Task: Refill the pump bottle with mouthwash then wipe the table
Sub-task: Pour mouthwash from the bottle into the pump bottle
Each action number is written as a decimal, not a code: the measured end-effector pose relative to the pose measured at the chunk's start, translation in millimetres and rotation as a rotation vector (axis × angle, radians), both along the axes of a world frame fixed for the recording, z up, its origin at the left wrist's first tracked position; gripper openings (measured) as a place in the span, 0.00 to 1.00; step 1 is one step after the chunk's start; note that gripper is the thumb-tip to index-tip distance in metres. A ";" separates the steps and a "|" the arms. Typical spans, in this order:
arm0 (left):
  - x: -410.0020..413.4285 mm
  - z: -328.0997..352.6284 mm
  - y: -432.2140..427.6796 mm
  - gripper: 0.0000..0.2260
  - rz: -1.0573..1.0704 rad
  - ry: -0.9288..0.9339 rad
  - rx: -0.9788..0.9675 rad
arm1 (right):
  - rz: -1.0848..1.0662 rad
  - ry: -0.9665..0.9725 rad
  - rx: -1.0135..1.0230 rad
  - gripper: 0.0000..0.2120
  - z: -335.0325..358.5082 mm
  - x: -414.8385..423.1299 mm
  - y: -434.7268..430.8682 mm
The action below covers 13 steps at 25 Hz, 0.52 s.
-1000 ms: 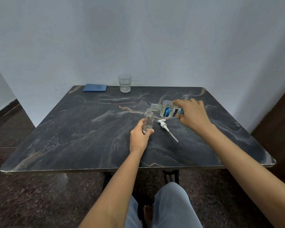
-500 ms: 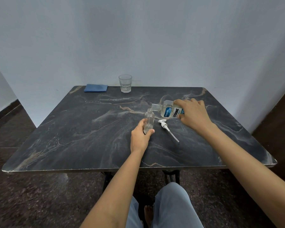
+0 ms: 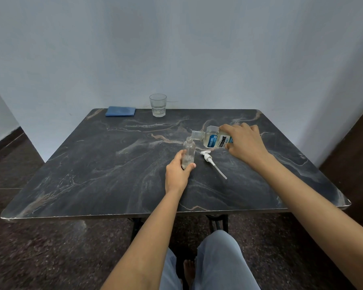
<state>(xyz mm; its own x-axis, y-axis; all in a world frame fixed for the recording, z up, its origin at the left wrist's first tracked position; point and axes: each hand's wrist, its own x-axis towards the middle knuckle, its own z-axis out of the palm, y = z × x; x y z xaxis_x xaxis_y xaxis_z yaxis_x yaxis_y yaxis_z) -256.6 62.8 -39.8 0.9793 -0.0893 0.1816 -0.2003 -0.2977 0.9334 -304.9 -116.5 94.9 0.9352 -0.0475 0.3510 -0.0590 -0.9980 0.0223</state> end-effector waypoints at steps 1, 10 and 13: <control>-0.1 -0.1 0.0 0.22 -0.002 0.001 -0.001 | 0.000 0.000 -0.002 0.24 0.2 0.0 0.0; 0.1 0.6 0.0 0.24 0.004 0.008 -0.005 | -0.004 -0.001 -0.008 0.23 3.7 -1.6 2.8; -0.4 0.8 0.3 0.24 -0.002 0.014 -0.012 | -0.005 -0.005 -0.020 0.23 4.5 -1.9 4.0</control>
<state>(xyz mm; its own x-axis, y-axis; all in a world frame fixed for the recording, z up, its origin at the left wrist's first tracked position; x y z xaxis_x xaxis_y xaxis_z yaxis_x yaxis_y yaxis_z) -257.0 63.1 -39.0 0.9815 -0.0892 0.1694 -0.1881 -0.2861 0.9395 -306.8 -112.5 99.5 0.9333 -0.0447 0.3562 -0.0637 -0.9971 0.0415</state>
